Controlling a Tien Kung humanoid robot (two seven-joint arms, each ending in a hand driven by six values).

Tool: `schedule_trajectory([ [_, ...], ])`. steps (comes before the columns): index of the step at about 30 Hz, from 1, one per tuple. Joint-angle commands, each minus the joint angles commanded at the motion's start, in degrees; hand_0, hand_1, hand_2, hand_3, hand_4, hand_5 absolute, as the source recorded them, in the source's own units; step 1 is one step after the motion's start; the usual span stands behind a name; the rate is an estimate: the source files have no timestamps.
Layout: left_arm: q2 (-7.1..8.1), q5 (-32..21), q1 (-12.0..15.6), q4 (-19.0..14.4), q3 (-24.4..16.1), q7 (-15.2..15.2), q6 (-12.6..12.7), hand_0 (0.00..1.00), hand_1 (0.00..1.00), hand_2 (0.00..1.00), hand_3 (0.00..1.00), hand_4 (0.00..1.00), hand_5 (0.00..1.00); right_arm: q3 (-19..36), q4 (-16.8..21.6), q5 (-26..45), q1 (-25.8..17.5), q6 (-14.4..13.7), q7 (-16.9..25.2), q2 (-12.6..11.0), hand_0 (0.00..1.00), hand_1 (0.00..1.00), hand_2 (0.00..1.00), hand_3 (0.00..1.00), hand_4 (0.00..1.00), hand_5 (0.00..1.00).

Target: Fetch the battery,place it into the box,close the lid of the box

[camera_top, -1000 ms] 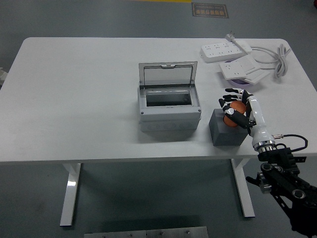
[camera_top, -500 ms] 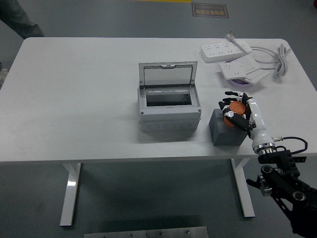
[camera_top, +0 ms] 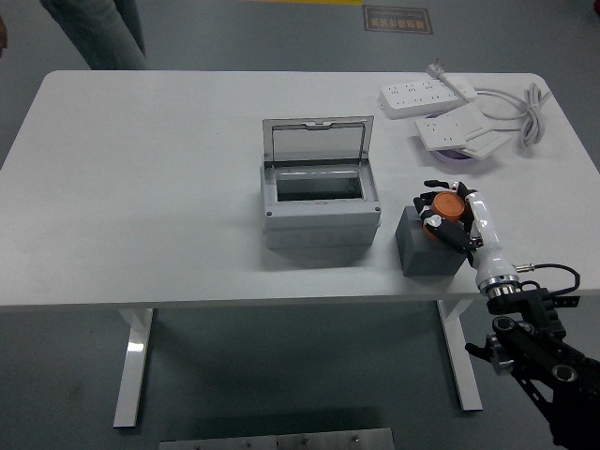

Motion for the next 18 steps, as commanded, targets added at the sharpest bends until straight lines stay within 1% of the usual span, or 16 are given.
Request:
schedule_trajectory([
  [5, 0.05, -0.3, 0.0, 0.1, 0.2, -0.2, 0.1, 0.59, 0.645, 0.586, 0.566, 0.516, 0.002, -0.3, -0.1, 0.4, 0.0, -0.3, 0.1, 0.0, 0.48, 0.548, 0.538, 0.623, 0.711, 0.264],
  [6, 0.06, -0.4, 0.0, 0.1, 0.2, -0.2, 0.1, 0.589, 0.646, 0.587, 0.564, 0.516, 0.002, -0.4, -0.1, 0.5, 0.0, -0.4, 0.1, 0.0, 0.471, 0.51, 0.507, 0.564, 0.617, 0.224],
  [17, 0.33, -2.1, 0.1, 0.3, 0.8, -0.7, 0.8, 0.588, 0.649, 0.589, 0.566, 0.524, 0.002, -0.7, -0.4, 1.7, -0.2, -1.4, -0.2, 0.0, 0.475, 0.505, 0.503, 0.551, 0.605, 0.224],
  [18, 0.34, -2.0, 0.1, 0.3, 0.8, -0.6, 0.8, 0.588, 0.653, 0.59, 0.564, 0.529, 0.002, -0.8, -0.4, 1.8, -0.2, -1.4, -0.3, 0.0, 0.507, 0.466, 0.459, 0.521, 0.432, 0.173],
])
